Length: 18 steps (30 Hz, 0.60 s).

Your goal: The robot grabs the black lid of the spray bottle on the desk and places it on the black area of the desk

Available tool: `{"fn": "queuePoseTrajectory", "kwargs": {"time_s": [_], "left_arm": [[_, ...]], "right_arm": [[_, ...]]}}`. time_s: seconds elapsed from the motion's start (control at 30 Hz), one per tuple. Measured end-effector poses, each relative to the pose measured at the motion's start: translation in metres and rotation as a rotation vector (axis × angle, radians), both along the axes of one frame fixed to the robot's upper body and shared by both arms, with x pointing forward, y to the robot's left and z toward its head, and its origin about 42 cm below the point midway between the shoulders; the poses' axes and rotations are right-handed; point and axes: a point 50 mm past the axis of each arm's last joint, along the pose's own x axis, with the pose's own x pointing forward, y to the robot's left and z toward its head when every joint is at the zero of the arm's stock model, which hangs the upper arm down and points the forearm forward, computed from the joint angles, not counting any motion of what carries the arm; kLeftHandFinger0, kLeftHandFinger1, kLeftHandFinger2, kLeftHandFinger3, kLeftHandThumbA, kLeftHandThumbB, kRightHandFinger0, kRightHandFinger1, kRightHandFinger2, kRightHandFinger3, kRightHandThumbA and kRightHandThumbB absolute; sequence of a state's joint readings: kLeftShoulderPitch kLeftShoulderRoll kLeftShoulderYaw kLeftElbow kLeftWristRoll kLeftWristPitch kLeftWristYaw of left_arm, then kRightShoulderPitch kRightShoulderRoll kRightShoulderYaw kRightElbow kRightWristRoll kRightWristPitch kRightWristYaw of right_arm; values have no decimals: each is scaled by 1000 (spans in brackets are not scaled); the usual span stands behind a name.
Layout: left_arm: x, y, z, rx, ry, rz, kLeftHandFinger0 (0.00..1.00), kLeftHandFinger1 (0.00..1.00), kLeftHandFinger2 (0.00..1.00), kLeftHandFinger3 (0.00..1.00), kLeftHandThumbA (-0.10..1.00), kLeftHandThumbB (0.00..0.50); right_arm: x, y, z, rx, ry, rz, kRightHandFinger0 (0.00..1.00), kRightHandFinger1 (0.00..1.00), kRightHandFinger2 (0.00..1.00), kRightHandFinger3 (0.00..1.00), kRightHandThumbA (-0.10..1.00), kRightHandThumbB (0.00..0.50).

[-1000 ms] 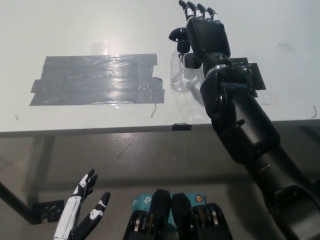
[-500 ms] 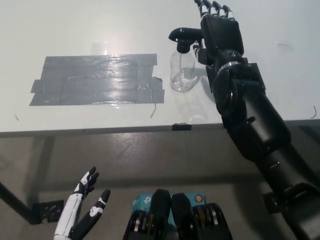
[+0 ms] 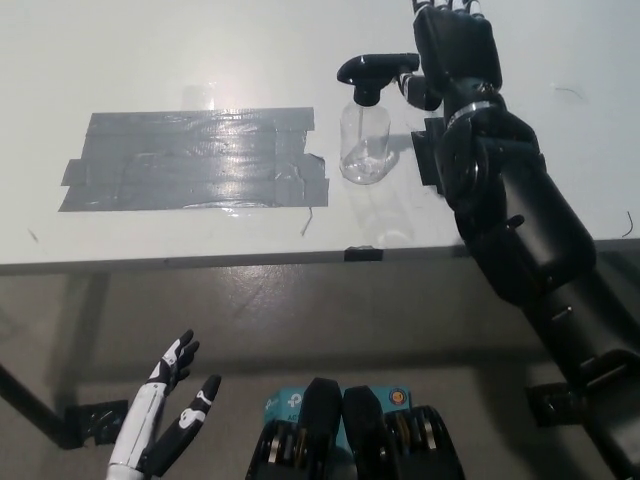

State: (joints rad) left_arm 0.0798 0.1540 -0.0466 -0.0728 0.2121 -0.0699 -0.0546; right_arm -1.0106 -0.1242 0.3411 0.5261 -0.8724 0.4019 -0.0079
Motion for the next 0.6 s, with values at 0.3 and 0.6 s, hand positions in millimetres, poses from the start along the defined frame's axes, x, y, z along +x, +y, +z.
{"fn": "queuePoseTrajectory", "kwargs": {"time_s": [0.3,0.6], "left_arm": [[4,0,3,3,-4,-6,1000,1000,1000,1000,803,31],[7,-1,5,5,-10,-11,1000,1000,1000,1000,808,17]], "right_arm": [[4,4,5,-23,17,7,1000,1000,1000,1000,840,486],[10,0,-2,-88,112,22,1000,1000,1000,1000,863,500]]}}
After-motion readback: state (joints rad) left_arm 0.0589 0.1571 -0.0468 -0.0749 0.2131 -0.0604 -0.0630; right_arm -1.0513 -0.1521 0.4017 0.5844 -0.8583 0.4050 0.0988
